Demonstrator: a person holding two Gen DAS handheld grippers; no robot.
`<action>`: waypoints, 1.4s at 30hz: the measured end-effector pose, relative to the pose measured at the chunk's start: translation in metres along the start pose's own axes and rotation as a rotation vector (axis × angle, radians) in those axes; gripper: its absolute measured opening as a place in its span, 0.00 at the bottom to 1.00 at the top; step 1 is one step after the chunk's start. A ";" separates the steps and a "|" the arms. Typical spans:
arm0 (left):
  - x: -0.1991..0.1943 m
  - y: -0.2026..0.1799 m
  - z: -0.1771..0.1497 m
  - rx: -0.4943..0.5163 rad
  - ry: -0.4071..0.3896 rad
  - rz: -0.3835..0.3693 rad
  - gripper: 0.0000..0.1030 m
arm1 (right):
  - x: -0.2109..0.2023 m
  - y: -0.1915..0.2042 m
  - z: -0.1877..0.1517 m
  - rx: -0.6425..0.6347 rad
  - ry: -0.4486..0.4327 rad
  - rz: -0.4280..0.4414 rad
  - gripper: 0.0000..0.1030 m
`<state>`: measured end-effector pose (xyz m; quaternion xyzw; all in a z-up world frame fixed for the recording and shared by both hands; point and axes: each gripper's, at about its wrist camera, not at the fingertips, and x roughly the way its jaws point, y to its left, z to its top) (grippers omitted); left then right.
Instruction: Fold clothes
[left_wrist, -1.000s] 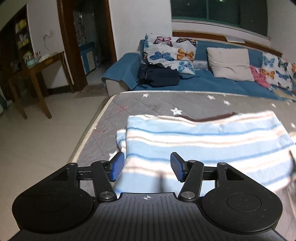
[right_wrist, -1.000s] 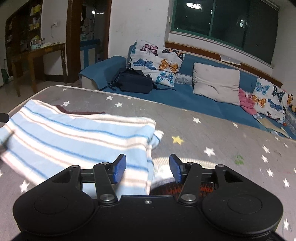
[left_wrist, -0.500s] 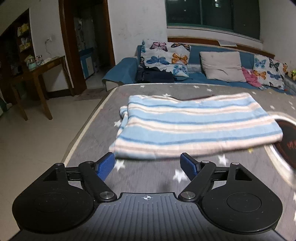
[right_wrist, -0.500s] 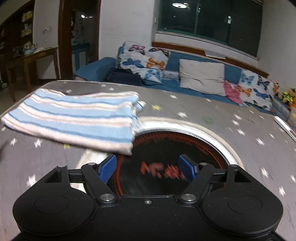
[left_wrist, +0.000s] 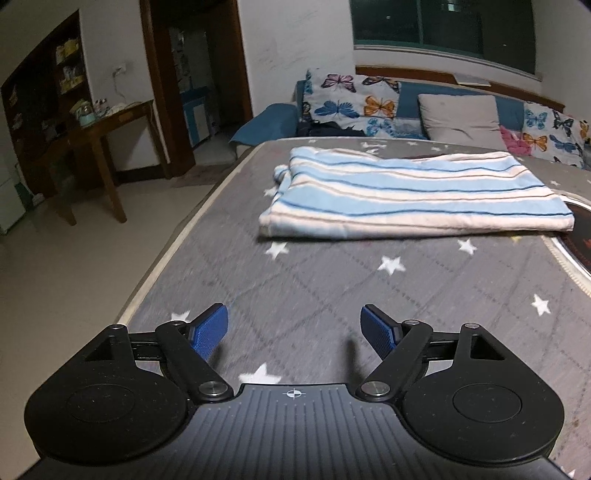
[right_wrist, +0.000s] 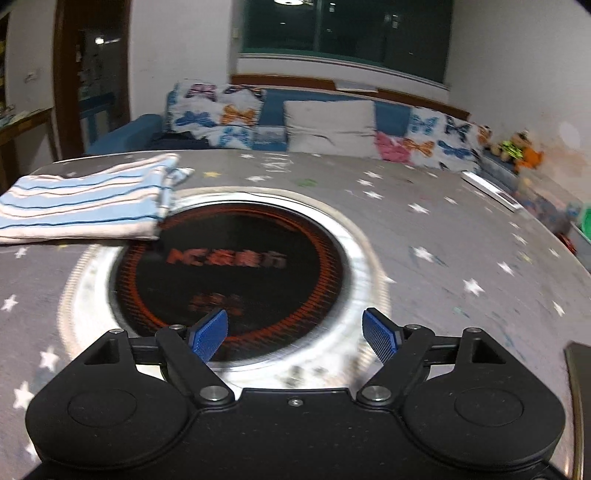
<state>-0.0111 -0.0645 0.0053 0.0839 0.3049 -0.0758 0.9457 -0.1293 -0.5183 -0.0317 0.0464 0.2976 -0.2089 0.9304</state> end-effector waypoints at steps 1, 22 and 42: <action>0.000 0.002 -0.002 -0.004 -0.002 0.008 0.78 | 0.000 -0.006 -0.003 0.010 0.001 -0.010 0.80; 0.019 0.044 -0.014 -0.185 0.000 0.104 0.78 | 0.027 -0.098 -0.021 0.160 0.026 -0.129 0.87; 0.032 0.042 -0.012 -0.188 0.029 0.076 0.98 | 0.038 -0.124 -0.021 0.194 0.032 -0.126 1.00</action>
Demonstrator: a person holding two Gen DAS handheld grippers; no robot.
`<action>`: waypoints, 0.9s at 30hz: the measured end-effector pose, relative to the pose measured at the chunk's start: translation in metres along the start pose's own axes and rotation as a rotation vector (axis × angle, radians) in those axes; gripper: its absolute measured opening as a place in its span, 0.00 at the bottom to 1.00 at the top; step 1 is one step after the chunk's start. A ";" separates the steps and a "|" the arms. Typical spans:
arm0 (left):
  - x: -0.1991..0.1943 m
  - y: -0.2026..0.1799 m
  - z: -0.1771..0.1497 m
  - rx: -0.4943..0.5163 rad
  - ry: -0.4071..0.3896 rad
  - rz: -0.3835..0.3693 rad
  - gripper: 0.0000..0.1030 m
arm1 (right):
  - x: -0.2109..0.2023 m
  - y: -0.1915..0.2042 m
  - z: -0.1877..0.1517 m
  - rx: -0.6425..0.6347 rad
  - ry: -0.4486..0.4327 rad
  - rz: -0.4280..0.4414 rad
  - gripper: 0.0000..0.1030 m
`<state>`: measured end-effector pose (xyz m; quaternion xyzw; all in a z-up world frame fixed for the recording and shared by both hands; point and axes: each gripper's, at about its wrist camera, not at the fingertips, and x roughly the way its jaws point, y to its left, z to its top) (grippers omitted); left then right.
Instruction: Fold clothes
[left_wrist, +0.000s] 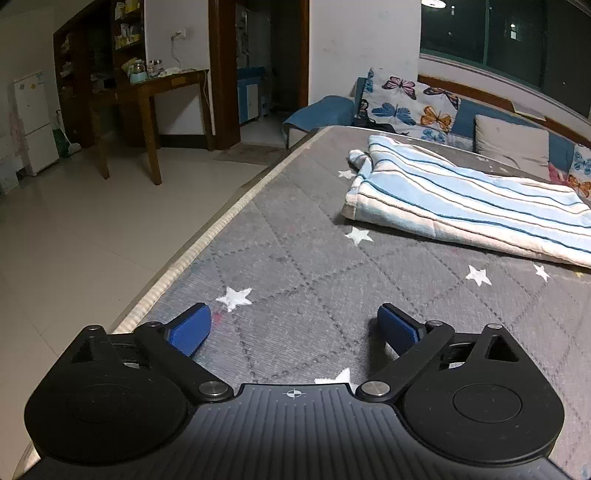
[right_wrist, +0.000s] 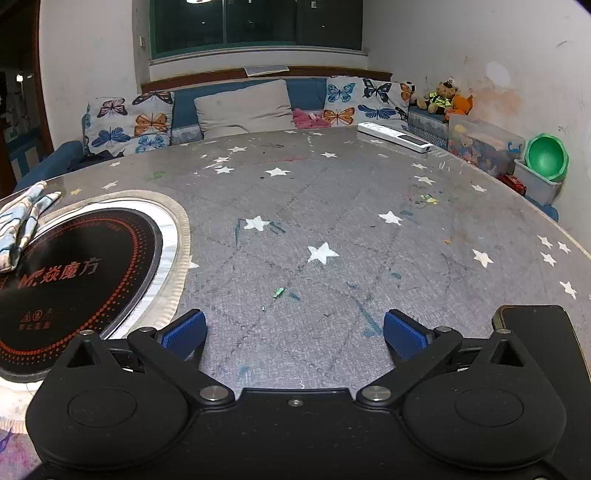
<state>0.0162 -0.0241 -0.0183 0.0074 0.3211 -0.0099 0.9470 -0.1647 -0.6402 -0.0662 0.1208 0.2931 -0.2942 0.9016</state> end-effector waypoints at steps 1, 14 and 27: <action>0.000 0.000 0.000 0.002 0.002 0.000 0.99 | 0.000 0.000 0.000 0.001 0.000 0.001 1.00; 0.002 -0.002 0.000 0.006 0.003 0.001 1.00 | 0.001 -0.004 0.001 0.006 0.000 0.005 1.00; 0.001 -0.002 0.000 0.005 0.004 0.000 1.00 | 0.000 -0.003 0.002 0.006 0.001 0.004 1.00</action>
